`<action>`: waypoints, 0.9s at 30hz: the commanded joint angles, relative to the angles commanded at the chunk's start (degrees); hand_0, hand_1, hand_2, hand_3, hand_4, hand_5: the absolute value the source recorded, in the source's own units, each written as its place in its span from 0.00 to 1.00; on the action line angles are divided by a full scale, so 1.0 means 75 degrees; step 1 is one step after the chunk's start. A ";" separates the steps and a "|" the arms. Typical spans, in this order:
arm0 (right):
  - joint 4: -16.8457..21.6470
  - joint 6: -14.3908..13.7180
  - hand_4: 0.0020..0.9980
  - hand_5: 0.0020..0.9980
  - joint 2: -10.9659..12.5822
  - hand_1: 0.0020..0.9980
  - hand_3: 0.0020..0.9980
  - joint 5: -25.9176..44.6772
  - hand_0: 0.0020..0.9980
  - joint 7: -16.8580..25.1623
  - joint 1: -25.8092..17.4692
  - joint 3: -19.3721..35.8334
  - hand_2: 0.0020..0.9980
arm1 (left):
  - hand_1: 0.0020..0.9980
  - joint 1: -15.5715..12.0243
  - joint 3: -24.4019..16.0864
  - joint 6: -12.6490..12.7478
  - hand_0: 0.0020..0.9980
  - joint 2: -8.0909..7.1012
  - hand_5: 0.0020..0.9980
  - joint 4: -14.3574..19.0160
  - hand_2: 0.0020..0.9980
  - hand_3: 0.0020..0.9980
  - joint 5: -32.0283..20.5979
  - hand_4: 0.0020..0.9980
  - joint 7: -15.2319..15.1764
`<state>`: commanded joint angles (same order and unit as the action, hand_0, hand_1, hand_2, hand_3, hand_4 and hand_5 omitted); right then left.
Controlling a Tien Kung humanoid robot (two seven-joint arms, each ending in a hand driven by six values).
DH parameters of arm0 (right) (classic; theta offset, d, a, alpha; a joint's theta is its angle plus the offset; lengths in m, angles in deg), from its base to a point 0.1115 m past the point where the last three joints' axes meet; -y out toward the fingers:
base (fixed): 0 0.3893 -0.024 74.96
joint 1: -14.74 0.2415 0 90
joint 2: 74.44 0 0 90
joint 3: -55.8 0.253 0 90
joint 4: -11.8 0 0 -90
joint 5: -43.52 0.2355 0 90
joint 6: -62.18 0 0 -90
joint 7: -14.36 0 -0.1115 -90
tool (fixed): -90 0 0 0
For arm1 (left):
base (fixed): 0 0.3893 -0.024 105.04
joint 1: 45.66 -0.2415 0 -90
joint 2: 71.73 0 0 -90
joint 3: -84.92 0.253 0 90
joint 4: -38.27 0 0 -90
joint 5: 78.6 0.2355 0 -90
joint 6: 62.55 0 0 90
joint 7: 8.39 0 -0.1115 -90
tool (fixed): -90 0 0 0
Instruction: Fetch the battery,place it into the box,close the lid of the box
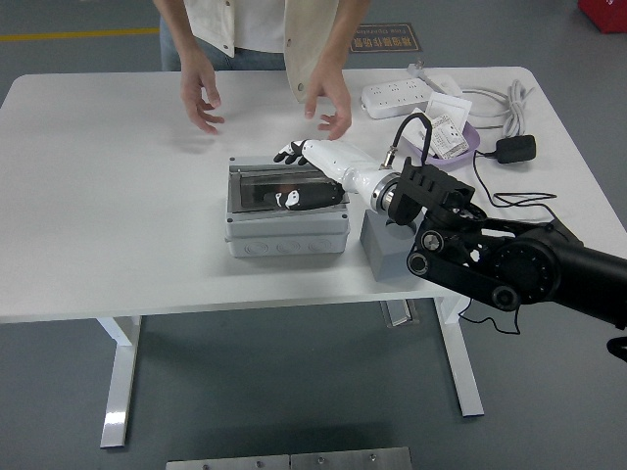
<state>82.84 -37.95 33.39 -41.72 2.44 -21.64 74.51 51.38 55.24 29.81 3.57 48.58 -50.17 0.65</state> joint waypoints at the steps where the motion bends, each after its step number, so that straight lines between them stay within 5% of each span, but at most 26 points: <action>1: 0.0162 0.0081 0.84 0.68 0.0082 0.76 0.81 -0.0152 0.85 -0.0040 -0.0151 0.0197 0.78 | 0.78 -0.0008 -0.0017 0.0001 0.63 0.0004 0.22 0.0000 0.68 0.71 0.0012 0.68 0.0002; 5: 0.0828 0.0157 0.85 0.69 0.0377 0.75 0.81 -0.0736 0.84 -0.0013 -0.0833 0.1044 0.77 | 0.78 -0.0049 -0.0075 0.0003 0.63 0.0025 0.22 0.0000 0.68 0.72 0.0040 0.68 0.0004; 10: 0.1679 -0.0433 0.85 0.68 0.0530 0.73 0.79 -0.1007 0.82 0.0575 -0.1842 0.2236 0.75 | 0.78 -0.0114 -0.0199 0.0007 0.63 0.0070 0.22 0.0000 0.68 0.72 0.0139 0.68 0.0019; 14: 0.2129 -0.1052 0.85 0.68 0.0413 0.73 0.79 -0.0469 0.82 0.1232 -0.2621 0.3171 0.75 | 0.78 -0.0148 -0.0271 0.0011 0.63 0.0103 0.22 0.0000 0.68 0.72 0.0190 0.68 0.0022; 15: 0.2166 -0.1188 0.86 0.69 0.0372 0.66 0.70 -0.0284 0.75 0.1398 -0.2793 0.3392 0.69 | 0.78 -0.0150 -0.0250 0.0011 0.63 0.0109 0.22 0.0000 0.68 0.72 0.0159 0.68 0.0011; 17: 0.2179 -0.1408 0.86 0.69 0.0285 0.66 0.70 0.0207 0.75 0.1791 -0.3173 0.3859 0.69 | 0.78 -0.0147 -0.0208 0.0011 0.63 0.0119 0.22 0.0000 0.68 0.72 0.0094 0.68 -0.0014; 20: 0.2094 -0.1121 0.86 0.69 0.0193 0.66 0.70 0.1104 0.75 0.2408 -0.3732 0.4508 0.69 | 0.78 -0.0152 -0.0178 0.0010 0.63 0.0123 0.22 0.0000 0.68 0.72 0.0044 0.68 -0.0035; 21: 0.2084 -0.0960 0.86 0.69 0.0168 0.60 0.64 0.1379 0.64 0.2579 -0.3907 0.4688 0.63 | 0.78 -0.0160 -0.0176 0.0009 0.63 0.0123 0.22 0.0000 0.68 0.72 0.0032 0.68 -0.0040; 23: 0.2104 -0.0553 0.86 0.69 0.0119 0.60 0.64 0.1957 0.64 0.2908 -0.4305 0.5058 0.63 | 0.78 -0.0189 -0.0198 0.0010 0.63 0.0121 0.22 0.0000 0.68 0.72 0.0032 0.68 -0.0042; 27: 0.2307 0.0251 0.86 0.69 0.0065 0.59 0.64 0.3149 0.62 0.2924 -0.5074 0.5682 0.62 | 0.78 -0.0284 -0.0324 0.0012 0.63 0.0106 0.22 0.0000 0.68 0.72 0.0111 0.68 -0.0027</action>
<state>100.14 -36.07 33.87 -18.10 24.37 -59.70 117.12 49.25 52.81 29.90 4.37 48.58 -49.34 0.45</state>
